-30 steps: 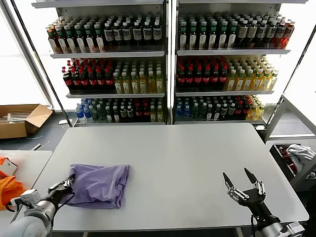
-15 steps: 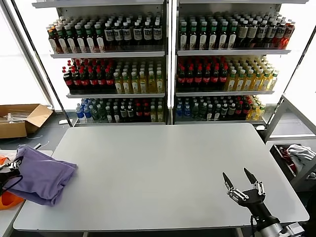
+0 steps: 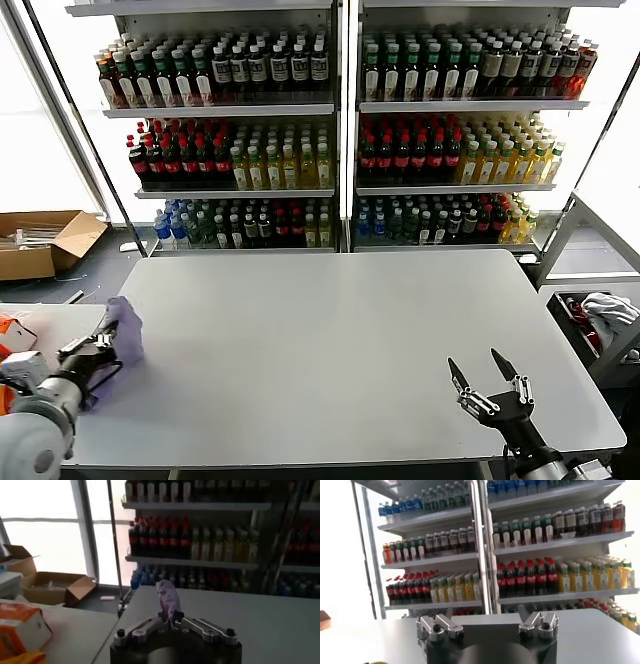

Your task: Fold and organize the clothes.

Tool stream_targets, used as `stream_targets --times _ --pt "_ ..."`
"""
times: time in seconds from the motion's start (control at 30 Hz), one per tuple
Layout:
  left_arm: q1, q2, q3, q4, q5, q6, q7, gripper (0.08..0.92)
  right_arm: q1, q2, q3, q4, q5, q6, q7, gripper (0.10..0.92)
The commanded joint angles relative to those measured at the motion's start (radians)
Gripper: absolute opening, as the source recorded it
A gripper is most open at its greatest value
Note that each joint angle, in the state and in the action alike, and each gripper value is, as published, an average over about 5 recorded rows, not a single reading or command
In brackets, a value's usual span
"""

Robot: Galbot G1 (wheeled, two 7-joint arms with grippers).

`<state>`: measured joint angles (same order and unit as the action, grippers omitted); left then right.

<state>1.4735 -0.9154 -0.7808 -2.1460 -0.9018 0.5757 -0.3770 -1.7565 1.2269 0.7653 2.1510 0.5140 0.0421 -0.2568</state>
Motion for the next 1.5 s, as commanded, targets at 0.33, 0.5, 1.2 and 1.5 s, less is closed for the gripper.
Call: stream_targets --times 0.33,0.5,1.2,1.5 --pt "-0.521 -0.477 0.725 0.328 -0.047 0.000 -0.359 0.116 -0.033 0.008 -0.034 0.058 -0.059 -0.064 0.023 0.823" --pt "-0.542 -0.462 0.702 0.272 -0.096 -0.009 -0.348 0.127 0.004 -0.010 -0.096 0.063 -0.098 -0.140 0.076 0.823" --pt "-0.302 -0.109 0.211 -0.023 -0.098 -0.021 0.055 0.705 0.843 0.065 -0.921 -0.404 0.393 -0.513 0.493 0.823" --pt "-0.186 -0.158 0.163 -0.083 -0.020 -0.036 0.114 0.822 0.941 0.077 -0.990 -0.518 0.479 -0.596 0.458 0.823"
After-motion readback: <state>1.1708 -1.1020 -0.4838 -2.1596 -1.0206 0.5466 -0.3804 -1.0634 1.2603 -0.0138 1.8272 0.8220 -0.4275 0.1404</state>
